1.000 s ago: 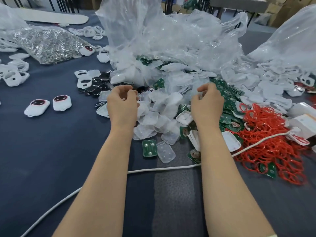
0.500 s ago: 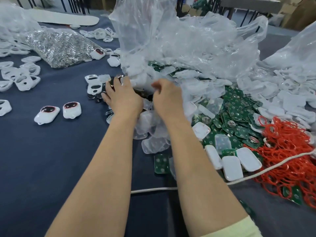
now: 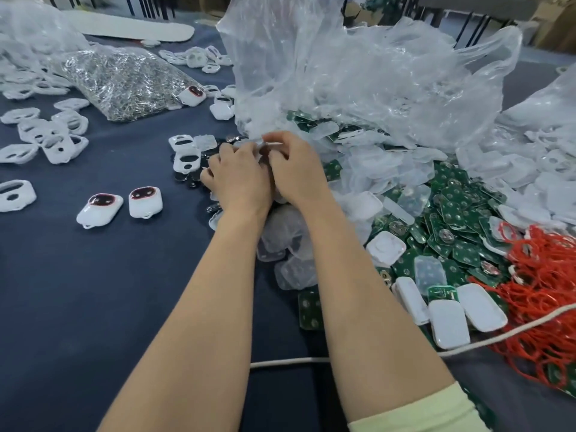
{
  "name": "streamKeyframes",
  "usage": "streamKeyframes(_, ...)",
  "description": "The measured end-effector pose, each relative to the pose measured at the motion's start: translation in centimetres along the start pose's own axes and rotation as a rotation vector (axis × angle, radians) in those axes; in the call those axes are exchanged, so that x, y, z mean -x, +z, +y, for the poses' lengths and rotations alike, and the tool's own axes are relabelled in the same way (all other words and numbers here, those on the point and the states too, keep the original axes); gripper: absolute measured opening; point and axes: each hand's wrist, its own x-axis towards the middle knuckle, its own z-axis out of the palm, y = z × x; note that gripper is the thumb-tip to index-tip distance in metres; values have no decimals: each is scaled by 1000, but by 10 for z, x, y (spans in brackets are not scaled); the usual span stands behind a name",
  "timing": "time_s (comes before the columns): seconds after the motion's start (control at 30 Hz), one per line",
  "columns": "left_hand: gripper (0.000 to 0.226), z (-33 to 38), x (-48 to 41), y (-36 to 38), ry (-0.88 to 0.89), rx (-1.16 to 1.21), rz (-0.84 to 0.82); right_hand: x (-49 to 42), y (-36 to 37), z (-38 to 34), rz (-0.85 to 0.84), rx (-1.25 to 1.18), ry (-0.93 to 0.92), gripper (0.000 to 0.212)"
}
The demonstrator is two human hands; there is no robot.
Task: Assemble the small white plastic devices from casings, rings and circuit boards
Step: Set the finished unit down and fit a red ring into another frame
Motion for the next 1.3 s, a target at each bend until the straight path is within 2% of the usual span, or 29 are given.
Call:
streamKeyframes(0.1,33,7,1,-12,115,255,-1,7,-17,-6,41,-153,-27,31)
streamKeyframes(0.17,31,14,5,-17,184,401,-44,12,-32,-6,71,-160,-19,30)
streamKeyframes(0.4,17,34,46,-18,159,610,-180,50,-79,16,18,141,59,29)
streamKeyframes(0.47,17,35,54,-18,119,678,-153,60,-85,18,22,184,67,28)
streamKeyframes(0.57,15,22,58,-22,41,633,-18,67,-80,16,111,206,54,26)
streamKeyframes(0.7,22,0,55,-25,-28,351,-79,57,-40,-8,206,158,-47,25)
streamKeyframes(0.77,27,-8,49,-28,-122,254,-140,47,-11,-20,163,145,-79,26)
streamKeyframes(0.83,29,-20,42,-32,-214,309,-166,35,15,-29,126,132,-90,26)
streamKeyframes(1.0,39,-57,10,-48,-247,462,79,3,65,-35,18,141,-68,32)
streamKeyframes(1.07,37,-62,-5,-51,-326,538,67,-11,80,-34,-70,246,-48,37)
streamKeyframes(1.13,23,-63,-17,-51,-385,627,30,-22,91,-32,-162,460,-39,38)
streamKeyframes(1.2,29,-61,-25,-53,-438,756,-21,-25,100,-31,-221,640,-40,34)
streamKeyframes(1.3,31,-59,-31,-54,-493,859,-43,-26,106,-32,-238,692,-38,31)
